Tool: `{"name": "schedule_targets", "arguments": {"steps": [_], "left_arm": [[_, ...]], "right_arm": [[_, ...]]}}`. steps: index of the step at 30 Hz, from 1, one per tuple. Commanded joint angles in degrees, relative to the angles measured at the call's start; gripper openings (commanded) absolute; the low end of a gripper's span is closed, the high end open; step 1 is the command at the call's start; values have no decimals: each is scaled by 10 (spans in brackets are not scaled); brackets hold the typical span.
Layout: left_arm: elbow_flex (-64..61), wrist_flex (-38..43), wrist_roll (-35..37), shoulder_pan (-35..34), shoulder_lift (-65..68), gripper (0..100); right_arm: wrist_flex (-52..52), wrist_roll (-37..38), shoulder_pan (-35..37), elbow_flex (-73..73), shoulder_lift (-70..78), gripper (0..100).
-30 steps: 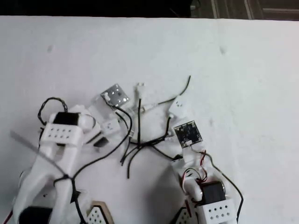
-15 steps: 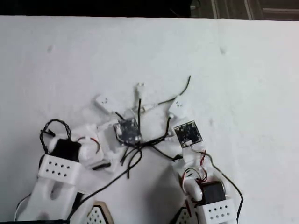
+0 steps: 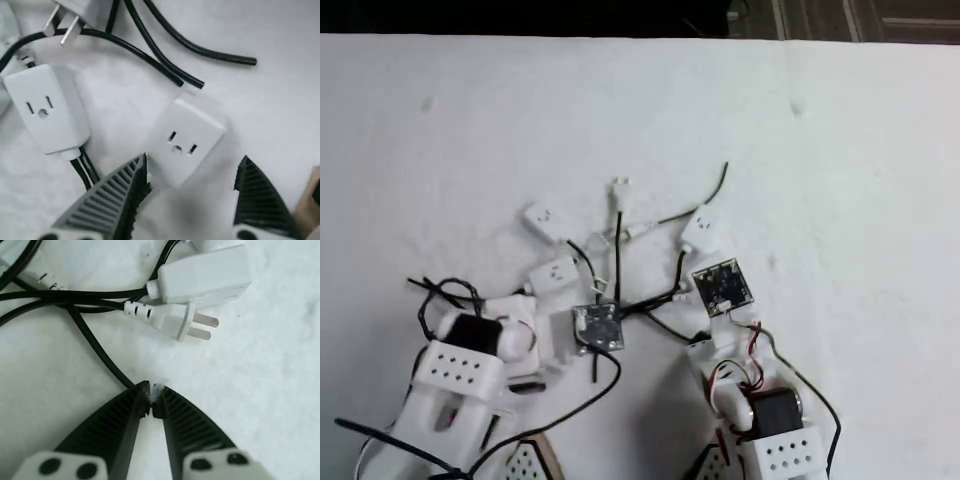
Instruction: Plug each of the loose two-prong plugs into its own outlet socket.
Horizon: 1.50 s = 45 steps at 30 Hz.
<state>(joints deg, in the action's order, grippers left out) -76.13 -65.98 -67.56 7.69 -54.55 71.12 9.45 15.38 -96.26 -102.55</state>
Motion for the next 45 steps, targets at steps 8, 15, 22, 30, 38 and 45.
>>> {"name": "schedule_targets", "arguments": {"steps": [8,15,22,30,38,45], "left_arm": [[-33,99,22,30,-9,164],[-38,104,23,56,-11,21],[21,39,98,57,-12,20],[42,-5,101,57,-7,194],[39,58,127,58,-6,218],[40,60,127,57,-6,218]], "right_arm": [[3,5,-6,-6,-6,20],[3,5,-6,-6,-6,20],[3,5,-6,-6,-6,20],[3,5,-6,-6,-6,20],[3,5,-6,-6,-6,20],[3,5,-6,-6,-6,20]]}}
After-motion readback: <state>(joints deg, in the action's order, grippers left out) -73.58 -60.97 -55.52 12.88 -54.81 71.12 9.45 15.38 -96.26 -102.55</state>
